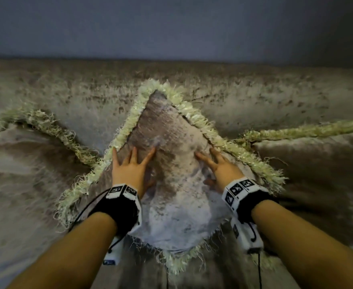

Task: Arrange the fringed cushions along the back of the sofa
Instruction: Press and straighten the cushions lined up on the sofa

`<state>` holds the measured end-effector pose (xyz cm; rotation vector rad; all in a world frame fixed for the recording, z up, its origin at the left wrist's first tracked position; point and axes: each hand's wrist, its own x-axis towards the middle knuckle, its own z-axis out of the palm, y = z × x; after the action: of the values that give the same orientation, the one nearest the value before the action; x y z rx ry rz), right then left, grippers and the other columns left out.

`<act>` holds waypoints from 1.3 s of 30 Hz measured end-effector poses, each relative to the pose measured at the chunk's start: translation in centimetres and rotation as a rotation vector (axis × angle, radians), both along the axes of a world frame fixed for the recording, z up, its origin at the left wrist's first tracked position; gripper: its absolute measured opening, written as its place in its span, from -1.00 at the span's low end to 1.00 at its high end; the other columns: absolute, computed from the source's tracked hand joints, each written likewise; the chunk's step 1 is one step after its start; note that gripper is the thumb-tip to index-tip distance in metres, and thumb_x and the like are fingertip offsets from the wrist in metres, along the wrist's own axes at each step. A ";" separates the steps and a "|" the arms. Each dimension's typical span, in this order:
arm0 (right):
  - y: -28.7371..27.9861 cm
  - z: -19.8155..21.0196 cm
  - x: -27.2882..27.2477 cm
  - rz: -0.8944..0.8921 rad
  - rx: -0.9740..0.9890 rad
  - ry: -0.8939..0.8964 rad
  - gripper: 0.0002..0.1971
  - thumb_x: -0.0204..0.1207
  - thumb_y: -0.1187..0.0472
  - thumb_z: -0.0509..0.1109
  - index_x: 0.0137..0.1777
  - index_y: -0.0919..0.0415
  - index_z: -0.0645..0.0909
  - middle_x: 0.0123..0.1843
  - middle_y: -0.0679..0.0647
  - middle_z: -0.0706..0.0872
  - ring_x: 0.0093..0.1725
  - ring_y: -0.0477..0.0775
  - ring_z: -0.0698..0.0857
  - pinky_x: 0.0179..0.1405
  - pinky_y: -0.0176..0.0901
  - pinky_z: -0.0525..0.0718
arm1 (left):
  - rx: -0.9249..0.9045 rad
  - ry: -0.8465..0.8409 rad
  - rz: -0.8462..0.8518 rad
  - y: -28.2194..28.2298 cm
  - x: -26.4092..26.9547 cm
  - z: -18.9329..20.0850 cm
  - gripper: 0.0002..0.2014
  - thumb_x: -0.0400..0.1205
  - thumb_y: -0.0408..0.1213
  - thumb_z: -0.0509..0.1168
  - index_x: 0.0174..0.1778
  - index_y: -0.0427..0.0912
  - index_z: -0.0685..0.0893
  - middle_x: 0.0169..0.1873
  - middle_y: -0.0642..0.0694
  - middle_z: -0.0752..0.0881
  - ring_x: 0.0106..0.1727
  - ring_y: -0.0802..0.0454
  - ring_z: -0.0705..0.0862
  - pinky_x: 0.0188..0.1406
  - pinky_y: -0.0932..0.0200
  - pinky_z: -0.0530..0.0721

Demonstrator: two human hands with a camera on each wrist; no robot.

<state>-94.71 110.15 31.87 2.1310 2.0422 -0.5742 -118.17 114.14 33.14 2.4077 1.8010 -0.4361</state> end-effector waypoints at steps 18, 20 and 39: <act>-19.1 3.5 30.6 -0.695 -0.127 0.101 0.13 0.33 -0.05 0.55 0.56 -0.28 -0.34 0.63 0.36 0.10 0.58 0.41 0.26 0.53 0.21 0.35 | 0.100 -0.263 -0.426 -7.8 26.8 4.7 -0.10 0.53 0.22 0.24 0.59 0.26 -0.27 0.68 -0.04 0.03 0.69 -0.05 0.04 0.65 -0.24 -0.14; -19.7 2.4 34.7 -0.693 -0.119 0.104 0.10 0.35 -0.04 0.53 0.59 -0.23 -0.30 0.63 0.35 0.10 0.58 0.40 0.28 0.51 0.18 0.39 | 0.108 -0.238 -0.449 -8.3 32.1 3.9 -0.07 0.51 0.24 0.25 0.59 0.27 -0.28 0.69 -0.05 0.00 0.70 -0.06 0.01 0.65 -0.24 -0.15; -11.9 -8.0 52.0 -0.616 -0.075 0.355 0.37 0.07 -0.20 0.65 0.22 -0.47 -0.68 0.66 0.23 0.06 0.64 0.29 0.12 0.62 0.21 0.18 | 0.058 0.158 -0.376 -2.4 52.8 -3.9 0.20 0.21 0.45 0.36 0.30 0.43 -0.59 0.45 -0.40 0.29 0.52 -0.33 0.26 0.53 -0.25 0.26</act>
<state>-42.72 98.24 23.85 2.7643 1.4182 -1.1525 -65.33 111.74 29.28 2.8327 1.4234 -0.6316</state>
